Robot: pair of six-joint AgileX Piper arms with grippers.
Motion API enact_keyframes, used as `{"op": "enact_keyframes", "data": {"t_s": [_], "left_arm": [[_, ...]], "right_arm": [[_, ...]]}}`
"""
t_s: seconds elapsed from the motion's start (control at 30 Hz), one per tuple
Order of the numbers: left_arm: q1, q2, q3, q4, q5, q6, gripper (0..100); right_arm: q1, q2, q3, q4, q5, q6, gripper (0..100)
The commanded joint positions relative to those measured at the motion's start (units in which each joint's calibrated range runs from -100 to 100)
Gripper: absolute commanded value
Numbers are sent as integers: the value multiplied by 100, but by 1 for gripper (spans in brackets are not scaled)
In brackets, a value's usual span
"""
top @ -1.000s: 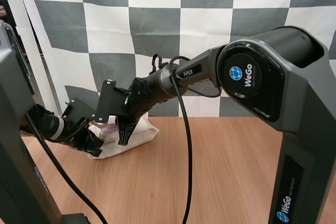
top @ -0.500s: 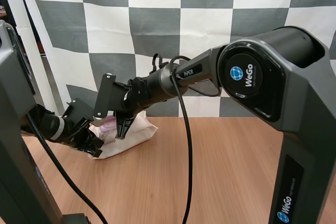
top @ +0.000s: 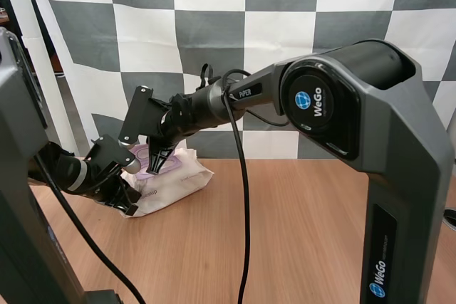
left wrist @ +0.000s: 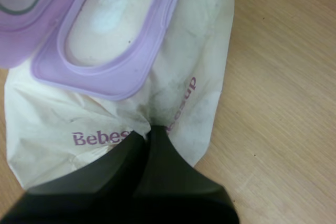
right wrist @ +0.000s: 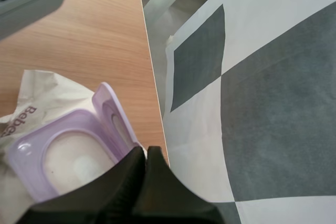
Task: Open the wet wipes lid
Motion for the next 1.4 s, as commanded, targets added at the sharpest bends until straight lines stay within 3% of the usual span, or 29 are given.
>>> {"op": "enact_keyframes", "data": {"t_s": [0.0, 0.37, 0.73, 1.37], "left_arm": [[-5, 8, 8, 17, 17, 82, 0], [-5, 8, 8, 17, 92, 82, 0], [-5, 8, 8, 73, 335, 82, 0], [-5, 8, 8, 119, 353, 82, 0]], "right_arm": [[-3, 88, -108, 33, 70, -1, 0], [-10, 535, -690, 309, 191, -1, 0], [-245, 1123, -1435, 737, 548, -1, 0], [-247, 2012, -1542, 857, 522, -1, 0]]}}
